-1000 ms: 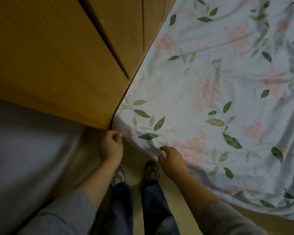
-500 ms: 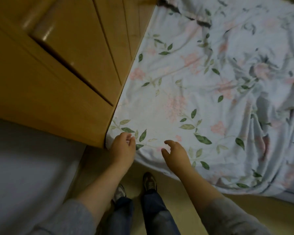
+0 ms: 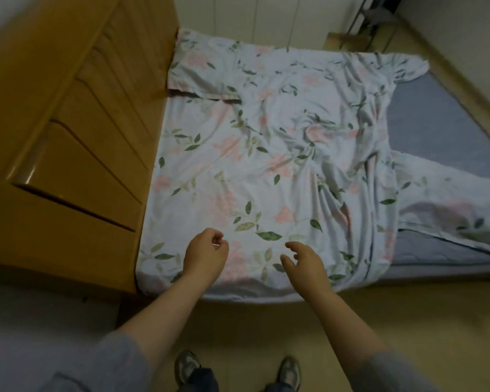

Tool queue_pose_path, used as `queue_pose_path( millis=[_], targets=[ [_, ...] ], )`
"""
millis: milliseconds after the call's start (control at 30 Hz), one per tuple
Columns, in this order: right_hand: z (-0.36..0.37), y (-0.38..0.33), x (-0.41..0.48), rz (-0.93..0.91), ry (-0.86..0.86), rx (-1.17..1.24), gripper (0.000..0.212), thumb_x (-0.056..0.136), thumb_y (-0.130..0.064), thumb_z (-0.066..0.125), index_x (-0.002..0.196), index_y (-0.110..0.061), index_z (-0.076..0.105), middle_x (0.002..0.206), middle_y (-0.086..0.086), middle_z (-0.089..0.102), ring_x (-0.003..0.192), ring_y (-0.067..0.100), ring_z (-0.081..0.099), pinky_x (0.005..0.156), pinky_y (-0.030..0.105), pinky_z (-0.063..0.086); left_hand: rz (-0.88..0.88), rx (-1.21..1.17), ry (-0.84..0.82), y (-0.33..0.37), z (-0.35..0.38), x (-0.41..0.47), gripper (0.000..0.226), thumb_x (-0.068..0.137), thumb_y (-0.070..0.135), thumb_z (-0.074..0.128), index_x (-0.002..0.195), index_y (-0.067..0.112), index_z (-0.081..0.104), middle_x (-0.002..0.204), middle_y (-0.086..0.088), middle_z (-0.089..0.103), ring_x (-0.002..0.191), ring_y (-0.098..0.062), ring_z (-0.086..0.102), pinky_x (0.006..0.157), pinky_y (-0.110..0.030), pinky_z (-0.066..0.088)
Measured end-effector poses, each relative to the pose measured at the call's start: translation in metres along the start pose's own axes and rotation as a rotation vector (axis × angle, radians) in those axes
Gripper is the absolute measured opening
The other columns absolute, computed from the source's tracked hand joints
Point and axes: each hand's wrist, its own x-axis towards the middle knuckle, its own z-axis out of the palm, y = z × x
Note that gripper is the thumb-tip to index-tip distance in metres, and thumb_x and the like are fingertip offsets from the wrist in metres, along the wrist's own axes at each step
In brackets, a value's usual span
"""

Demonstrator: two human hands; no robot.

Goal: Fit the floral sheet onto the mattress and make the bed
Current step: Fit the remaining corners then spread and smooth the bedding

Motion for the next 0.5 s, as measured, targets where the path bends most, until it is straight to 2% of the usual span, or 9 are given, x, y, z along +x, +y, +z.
queue_pose_path(
  millis=[133, 400, 500],
  targets=[
    [-0.039, 0.040, 0.000, -0.021, -0.006, -0.035, 0.042, 0.094, -0.029, 0.053, 0.134, -0.016, 0.048, 0.137, 0.006, 0.050, 0.121, 0.023, 0.052, 0.102, 0.038, 0.044, -0.006, 0.046, -0.017, 0.029, 0.045, -0.015, 0.026, 0.092, 0.023, 0.054, 0.115, 0.013, 0.059, 0.116, -0.005, 0.062, 0.095, -0.018, 0.056, 0.079, -0.026, 0.041],
    [-0.080, 0.121, 0.039, -0.131, -0.167, -0.334, 0.047, 0.094, -0.028, 0.054, 0.138, -0.016, 0.043, 0.139, 0.006, 0.046, 0.124, 0.022, 0.048, 0.101, 0.031, 0.038, -0.085, 0.097, -0.027, 0.043, 0.133, -0.030, 0.022, 0.091, 0.022, 0.055, 0.110, 0.012, 0.060, 0.112, -0.007, 0.062, 0.098, -0.022, 0.058, 0.084, -0.032, 0.047],
    [-0.074, 0.139, 0.063, -0.127, -0.220, -0.414, 0.047, 0.093, -0.027, 0.056, 0.137, -0.018, 0.043, 0.138, 0.007, 0.047, 0.115, 0.024, 0.054, 0.095, 0.032, 0.042, -0.100, 0.146, -0.050, 0.035, 0.152, -0.018, 0.023, 0.091, 0.023, 0.055, 0.111, 0.012, 0.059, 0.113, -0.006, 0.060, 0.099, -0.023, 0.057, 0.087, -0.034, 0.049]
  ],
)
